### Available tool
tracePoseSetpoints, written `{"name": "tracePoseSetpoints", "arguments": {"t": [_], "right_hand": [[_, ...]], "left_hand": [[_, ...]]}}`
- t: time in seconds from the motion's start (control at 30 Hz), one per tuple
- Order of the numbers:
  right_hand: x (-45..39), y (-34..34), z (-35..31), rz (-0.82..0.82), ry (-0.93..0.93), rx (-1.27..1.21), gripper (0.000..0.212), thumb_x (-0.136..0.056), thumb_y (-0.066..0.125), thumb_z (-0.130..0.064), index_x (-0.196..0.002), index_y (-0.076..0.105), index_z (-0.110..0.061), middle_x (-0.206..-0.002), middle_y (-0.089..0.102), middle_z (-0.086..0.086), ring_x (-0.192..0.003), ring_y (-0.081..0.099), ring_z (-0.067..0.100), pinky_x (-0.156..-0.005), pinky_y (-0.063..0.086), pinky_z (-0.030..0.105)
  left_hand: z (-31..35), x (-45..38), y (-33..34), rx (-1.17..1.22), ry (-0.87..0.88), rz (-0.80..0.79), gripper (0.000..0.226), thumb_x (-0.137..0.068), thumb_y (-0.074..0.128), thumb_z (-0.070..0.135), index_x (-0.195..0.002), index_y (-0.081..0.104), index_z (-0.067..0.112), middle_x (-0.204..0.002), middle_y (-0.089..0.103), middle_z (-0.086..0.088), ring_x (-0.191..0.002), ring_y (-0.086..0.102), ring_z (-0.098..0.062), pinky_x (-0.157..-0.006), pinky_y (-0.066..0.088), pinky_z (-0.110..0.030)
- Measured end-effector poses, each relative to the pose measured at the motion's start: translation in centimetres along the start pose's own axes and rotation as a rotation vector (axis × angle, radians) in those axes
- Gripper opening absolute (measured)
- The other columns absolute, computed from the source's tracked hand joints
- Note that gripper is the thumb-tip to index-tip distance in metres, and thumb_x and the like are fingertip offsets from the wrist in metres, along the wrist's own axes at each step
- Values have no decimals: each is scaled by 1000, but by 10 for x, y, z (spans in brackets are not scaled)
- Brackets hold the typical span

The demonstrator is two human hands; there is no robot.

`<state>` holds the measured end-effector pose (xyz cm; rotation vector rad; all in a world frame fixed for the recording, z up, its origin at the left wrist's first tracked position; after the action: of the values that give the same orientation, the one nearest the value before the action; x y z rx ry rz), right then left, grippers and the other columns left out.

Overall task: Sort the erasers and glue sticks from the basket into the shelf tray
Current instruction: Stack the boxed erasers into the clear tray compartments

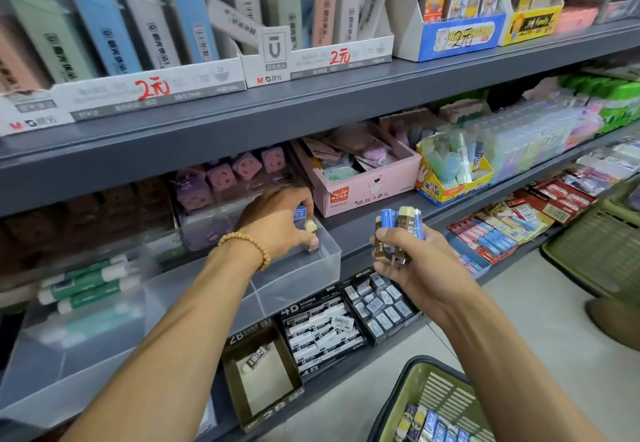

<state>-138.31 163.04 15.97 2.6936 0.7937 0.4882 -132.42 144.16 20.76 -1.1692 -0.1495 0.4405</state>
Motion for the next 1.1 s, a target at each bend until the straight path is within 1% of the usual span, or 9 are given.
{"name": "tracePoseSetpoints", "arguments": {"t": [0.1, 0.2, 0.3, 0.4, 0.53, 0.63, 0.73, 0.87, 1.1], "right_hand": [[3, 1, 3, 9, 9, -3, 20, -87, 69, -5, -105, 60, -4, -96, 59, 16, -69, 60, 16, -57, 55, 24], [10, 6, -1, -1, 1, -22, 18, -87, 69, -5, -103, 60, -5, -94, 61, 14, -70, 60, 16, -58, 54, 26], [16, 16, -8, -14, -20, -14, 15, -87, 68, -4, -99, 60, -6, -92, 61, 14, -68, 60, 16, -57, 53, 26], [23, 29, -13, -25, -39, 6, 15, -86, 68, -4, -98, 60, -6, -93, 60, 15, -66, 59, 16, -56, 53, 25], [34, 51, -11, -72, -56, 22, 13, -86, 67, -4, -96, 60, -7, -91, 59, 15, -64, 59, 14, -54, 53, 24], [42, 63, -7, -92, -55, 51, 15, -84, 68, -5, -97, 60, -7, -88, 60, 13, -65, 60, 14, -55, 54, 24], [48, 70, -5, -97, -55, 69, 27, -72, 73, -11, -95, 60, -6, -86, 60, 12, -65, 59, 15, -55, 54, 24], [52, 76, -1, -92, -49, 88, 16, -83, 69, -5, -96, 59, -6, -88, 58, 13, -66, 59, 16, -55, 53, 25], [51, 80, -4, -64, -56, 120, 15, -85, 68, -4, -98, 60, -6, -84, 65, 9, -67, 59, 15, -56, 53, 25]], "left_hand": [[-4, 5, -10, 136, -17, 42, 28, -70, 84, 31, -81, 58, 28, -91, 62, 7, -87, 55, -17, -71, 42, -27], [-13, 13, -22, 281, -77, 75, 3, -91, 62, 26, -93, 63, 28, -96, 62, 7, -85, 54, -12, -70, 35, -21], [-29, 23, -27, 402, -134, 30, 21, -96, 49, 16, -96, 61, 34, -78, 57, 3, -62, 47, -11, -58, 34, -23], [-39, 44, -43, 533, -126, 41, 29, -94, 54, 6, -88, 63, 33, -70, 58, -1, -63, 49, -14, -60, 37, -22], [-53, 76, -68, 576, -80, 132, 15, -84, 70, -1, -90, 68, 12, -70, 61, 4, -48, 55, 7, -52, 39, -4], [-72, 90, -71, 543, -79, 166, 22, -78, 76, -3, -79, 66, 17, -67, 62, 4, -50, 55, 5, -54, 42, -6], [-81, 92, -61, 425, -71, 163, 18, -77, 77, 2, -89, 70, 13, -71, 60, 4, -58, 54, -3, -58, 44, -10], [-81, 85, -61, 238, 20, 172, 17, -77, 79, 12, -91, 74, 18, -86, 64, 4, -74, 57, -11, -70, 42, -18], [-77, 70, -44, 147, 11, 84, 23, -69, 84, 17, -76, 63, 26, -74, 60, 10, -75, 59, -16, -73, 50, -26]]}}
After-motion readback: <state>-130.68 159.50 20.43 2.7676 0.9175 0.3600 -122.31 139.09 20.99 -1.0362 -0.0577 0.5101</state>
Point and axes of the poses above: each hand's wrist, its own x-axis away from the middle knuckle, its own y-axis out of the palm, z = x × y, the point moved 8 cm from there along -x, towards the middle knuckle
